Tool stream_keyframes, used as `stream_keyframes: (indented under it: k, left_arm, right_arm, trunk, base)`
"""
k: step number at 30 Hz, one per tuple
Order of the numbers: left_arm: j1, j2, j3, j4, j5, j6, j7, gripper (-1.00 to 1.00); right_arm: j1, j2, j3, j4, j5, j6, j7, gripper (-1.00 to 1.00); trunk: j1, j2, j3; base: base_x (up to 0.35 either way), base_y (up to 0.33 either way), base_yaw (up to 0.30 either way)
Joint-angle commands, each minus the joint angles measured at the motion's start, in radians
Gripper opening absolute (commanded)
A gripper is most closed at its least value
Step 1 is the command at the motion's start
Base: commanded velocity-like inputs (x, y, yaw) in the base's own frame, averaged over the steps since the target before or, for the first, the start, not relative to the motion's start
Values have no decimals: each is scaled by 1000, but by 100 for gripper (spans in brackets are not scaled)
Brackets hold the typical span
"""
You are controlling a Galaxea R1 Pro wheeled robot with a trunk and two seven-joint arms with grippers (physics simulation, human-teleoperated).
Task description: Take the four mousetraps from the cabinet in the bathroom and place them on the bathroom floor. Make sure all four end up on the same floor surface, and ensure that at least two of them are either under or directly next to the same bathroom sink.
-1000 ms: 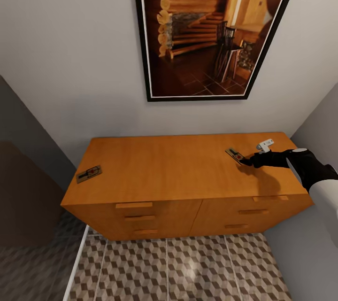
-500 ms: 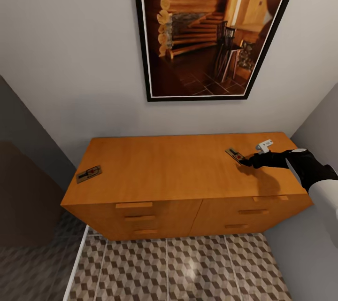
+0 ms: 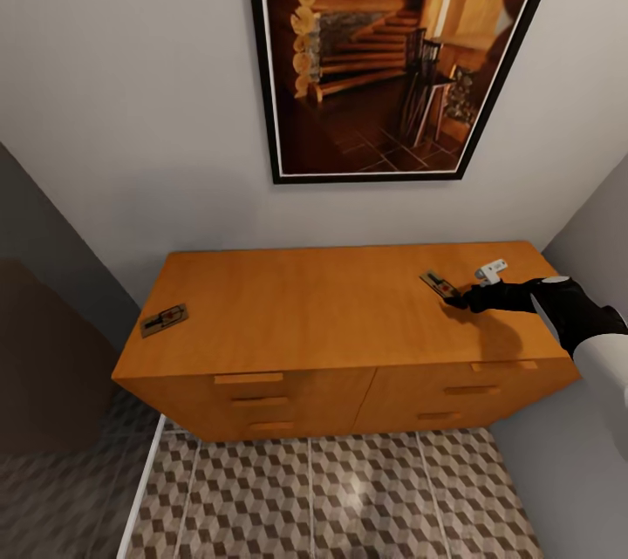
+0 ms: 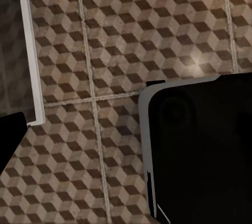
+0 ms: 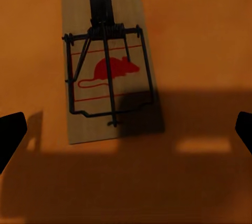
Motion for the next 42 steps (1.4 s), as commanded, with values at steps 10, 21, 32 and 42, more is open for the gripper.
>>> stream_keyframes:
  k: [10, 21, 32, 42]
  left_arm:
    - [-2, 0, -8, 4, 8, -6, -2, 100]
    - [-2, 0, -8, 4, 8, -6, -2, 100]
    - [-2, 0, -8, 4, 8, -6, -2, 100]
    - [-2, 0, -8, 4, 8, -6, -3, 100]
  right_arm:
    - [-1, -1, 3, -2, 4, 4, 3, 100]
    - [-1, -1, 3, -2, 3, 4, 2, 100]
    - [-1, -2, 3, -1, 4, 4, 2, 100]
    - [-1, -2, 3, 1, 5, 3, 1, 100]
  trunk:
    - [1, -2, -4]
    - [1, -2, -4]
    - [1, -2, -4]
    - [1, -2, -4]
  base:
    - [11, 1, 0]
    - [76, 40, 0]
    - [7, 3, 0]
    - [0, 0, 0]
